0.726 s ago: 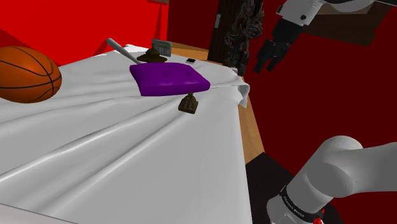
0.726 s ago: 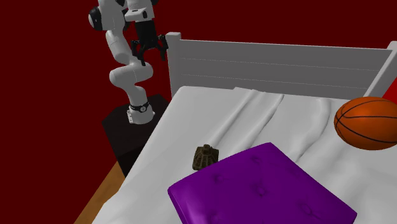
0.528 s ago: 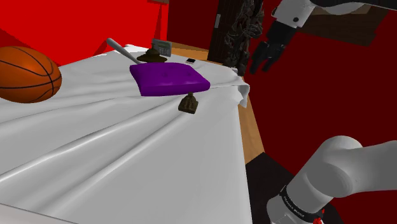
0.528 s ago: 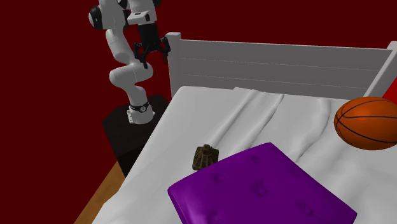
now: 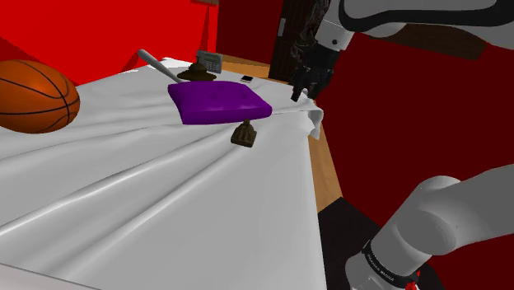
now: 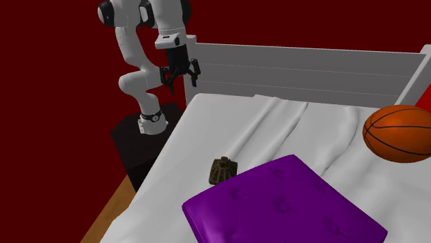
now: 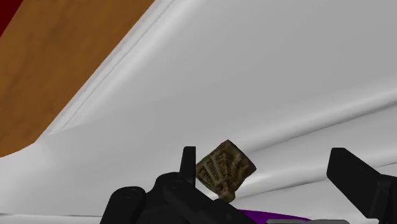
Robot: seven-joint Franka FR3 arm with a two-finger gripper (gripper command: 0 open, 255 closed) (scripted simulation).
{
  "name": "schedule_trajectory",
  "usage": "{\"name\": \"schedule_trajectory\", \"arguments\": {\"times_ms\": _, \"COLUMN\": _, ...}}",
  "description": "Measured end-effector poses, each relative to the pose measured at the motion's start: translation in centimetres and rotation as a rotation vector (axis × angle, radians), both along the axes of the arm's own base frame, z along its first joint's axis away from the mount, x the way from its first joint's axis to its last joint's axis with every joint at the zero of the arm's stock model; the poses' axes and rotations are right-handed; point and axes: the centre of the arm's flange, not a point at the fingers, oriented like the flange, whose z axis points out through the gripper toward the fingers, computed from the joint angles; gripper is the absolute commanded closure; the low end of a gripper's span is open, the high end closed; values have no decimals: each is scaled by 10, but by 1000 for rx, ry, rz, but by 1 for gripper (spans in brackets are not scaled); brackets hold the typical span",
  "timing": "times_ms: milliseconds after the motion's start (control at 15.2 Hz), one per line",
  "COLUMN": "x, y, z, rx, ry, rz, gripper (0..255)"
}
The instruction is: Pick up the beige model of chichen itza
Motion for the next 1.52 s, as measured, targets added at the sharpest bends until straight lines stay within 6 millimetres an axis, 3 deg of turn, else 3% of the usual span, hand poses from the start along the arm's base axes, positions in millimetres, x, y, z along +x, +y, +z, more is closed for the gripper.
{"name": "schedule_trajectory", "arguments": {"times_ms": 1254, "x": 220, "y": 10, "z": -138, "rx": 20, "ry": 48, "rz": -135, "gripper": 0}}
{"name": "schedule_trajectory", "arguments": {"times_ms": 1386, "x": 238, "y": 11, "z": -150, "rx": 22, "ry": 54, "rz": -147, "gripper": 0}}
{"name": "schedule_trajectory", "arguments": {"times_ms": 1518, "x": 242, "y": 11, "z": -161, "rx": 23, "ry": 55, "rz": -151, "gripper": 0}}
